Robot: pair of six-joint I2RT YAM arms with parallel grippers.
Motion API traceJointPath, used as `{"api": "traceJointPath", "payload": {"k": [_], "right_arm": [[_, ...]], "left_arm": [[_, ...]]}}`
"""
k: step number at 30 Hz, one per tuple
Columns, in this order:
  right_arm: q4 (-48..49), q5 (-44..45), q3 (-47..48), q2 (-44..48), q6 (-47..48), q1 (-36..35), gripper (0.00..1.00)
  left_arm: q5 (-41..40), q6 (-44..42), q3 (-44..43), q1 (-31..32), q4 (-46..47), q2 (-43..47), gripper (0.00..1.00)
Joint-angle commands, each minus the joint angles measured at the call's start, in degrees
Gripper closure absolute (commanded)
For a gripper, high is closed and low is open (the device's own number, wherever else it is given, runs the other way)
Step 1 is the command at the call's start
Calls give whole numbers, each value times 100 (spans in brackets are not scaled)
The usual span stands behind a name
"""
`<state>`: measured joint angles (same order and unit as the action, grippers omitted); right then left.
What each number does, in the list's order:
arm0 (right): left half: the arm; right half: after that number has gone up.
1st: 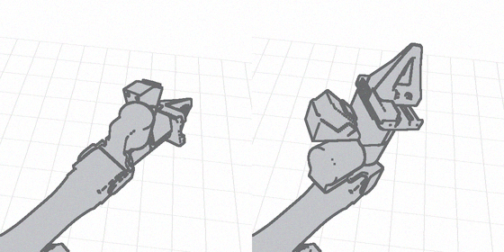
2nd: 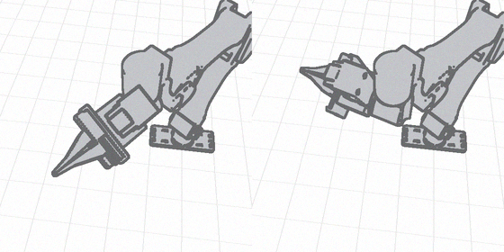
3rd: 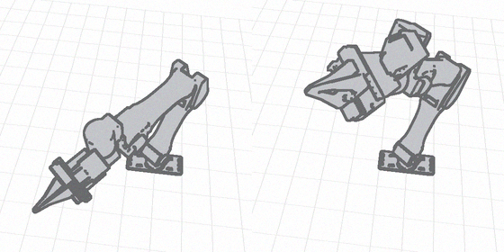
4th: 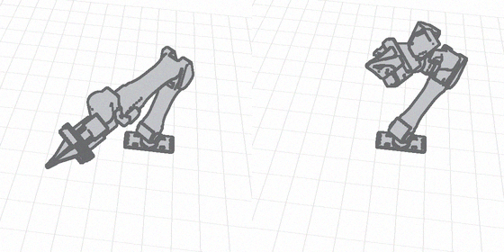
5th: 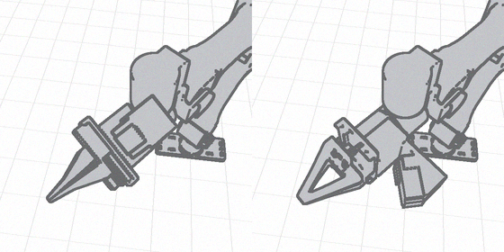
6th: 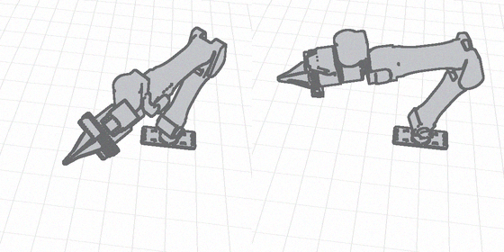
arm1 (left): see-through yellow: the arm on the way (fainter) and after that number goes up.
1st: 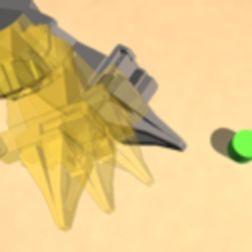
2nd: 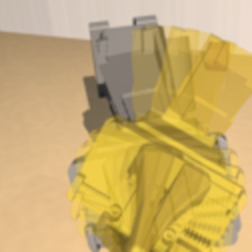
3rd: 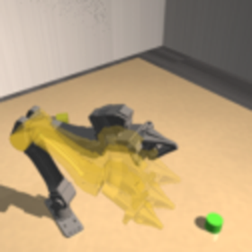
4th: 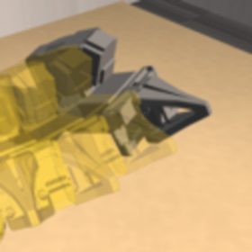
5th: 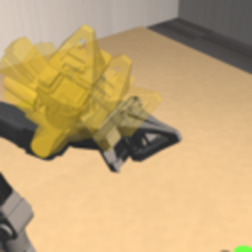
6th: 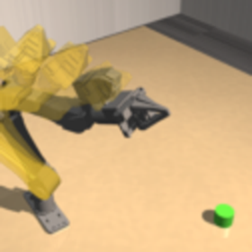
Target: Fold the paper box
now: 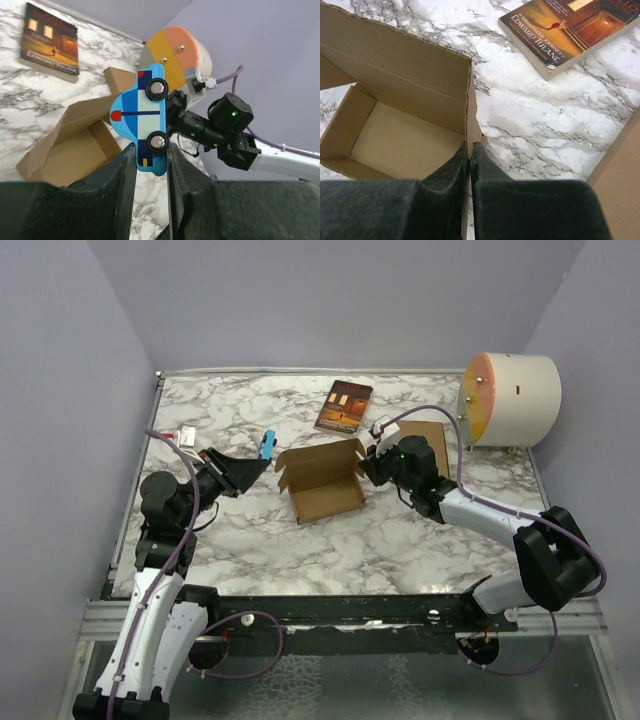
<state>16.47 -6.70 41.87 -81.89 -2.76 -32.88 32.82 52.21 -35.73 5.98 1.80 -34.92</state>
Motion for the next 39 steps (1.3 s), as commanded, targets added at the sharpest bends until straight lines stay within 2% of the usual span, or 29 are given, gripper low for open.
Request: {"api": "traceJointPath", "payload": {"k": [1, 8, 14, 22, 30, 39], "right_arm": [[67, 114, 99, -59, -40, 28, 98], [67, 118, 106, -65, -38, 28, 98], [58, 116, 96, -62, -32, 32, 98], [74, 93, 88, -38, -20, 36, 98], [77, 72, 89, -49, -9, 36, 98], [80, 28, 76, -69, 4, 31, 98]], "left_arm": [[247, 365, 289, 305, 930, -43, 80], [-439, 123, 514, 1520, 1306, -472, 80], [-1040, -613, 596, 2552, 1480, -1248, 80], [-1911, -1973, 298, 2962, 938, -2527, 80], [-2842, -2907, -69, 3490, 806, -3576, 79], [-3585, -3300, -481, 3768, 482, -4308, 69]]}}
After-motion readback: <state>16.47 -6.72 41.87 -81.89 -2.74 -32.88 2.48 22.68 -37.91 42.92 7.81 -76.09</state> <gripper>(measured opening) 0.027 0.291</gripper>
